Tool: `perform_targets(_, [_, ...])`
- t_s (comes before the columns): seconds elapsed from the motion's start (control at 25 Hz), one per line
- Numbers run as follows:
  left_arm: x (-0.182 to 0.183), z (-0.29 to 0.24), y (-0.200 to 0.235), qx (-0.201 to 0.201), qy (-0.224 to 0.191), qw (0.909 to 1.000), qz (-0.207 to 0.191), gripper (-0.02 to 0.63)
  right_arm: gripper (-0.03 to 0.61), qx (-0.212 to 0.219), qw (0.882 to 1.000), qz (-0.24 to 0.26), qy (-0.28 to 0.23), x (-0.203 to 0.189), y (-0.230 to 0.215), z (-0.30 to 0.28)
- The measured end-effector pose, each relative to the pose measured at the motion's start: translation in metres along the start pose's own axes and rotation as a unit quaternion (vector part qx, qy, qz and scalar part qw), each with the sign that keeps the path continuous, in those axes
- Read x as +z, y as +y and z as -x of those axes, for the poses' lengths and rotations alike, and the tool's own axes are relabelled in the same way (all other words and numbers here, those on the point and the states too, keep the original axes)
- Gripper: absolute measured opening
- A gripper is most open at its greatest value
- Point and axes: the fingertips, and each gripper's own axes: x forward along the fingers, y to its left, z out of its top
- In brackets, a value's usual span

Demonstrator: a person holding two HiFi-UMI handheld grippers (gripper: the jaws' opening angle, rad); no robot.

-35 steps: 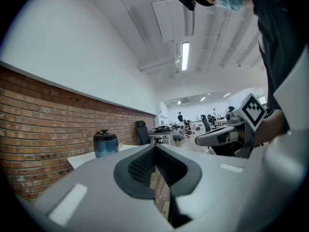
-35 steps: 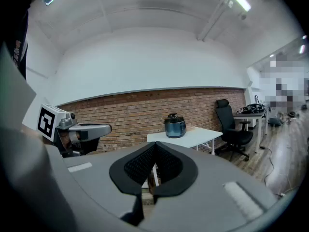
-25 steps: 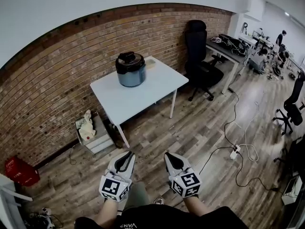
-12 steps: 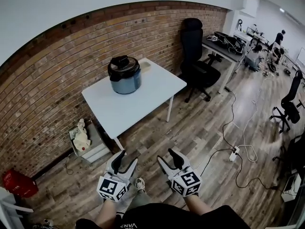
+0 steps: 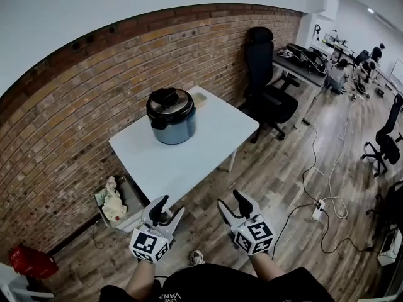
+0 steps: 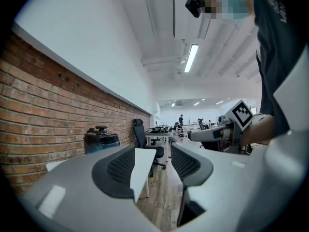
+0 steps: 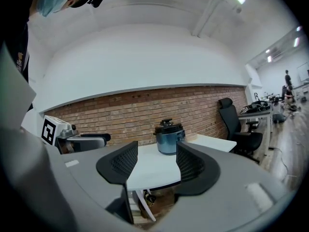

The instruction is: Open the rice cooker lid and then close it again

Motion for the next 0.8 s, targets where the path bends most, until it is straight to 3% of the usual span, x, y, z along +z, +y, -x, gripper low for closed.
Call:
perform_targets(0.4, [-0.009, -0.043, 0.065, -0.005, 0.016, 0.9998, 0.011, 0.209, 0.24, -0.013, 1.0, -0.011, 0.013, 0.004, -0.026, -0.077])
perform_targets(0.8, [-0.01, -0.113, 0.107, 0.054, 0.022, 0.9981, 0.02, 0.209, 0.239, 0.056, 0.998, 0.003, 0.04, 0.023, -0.082, -0.157])
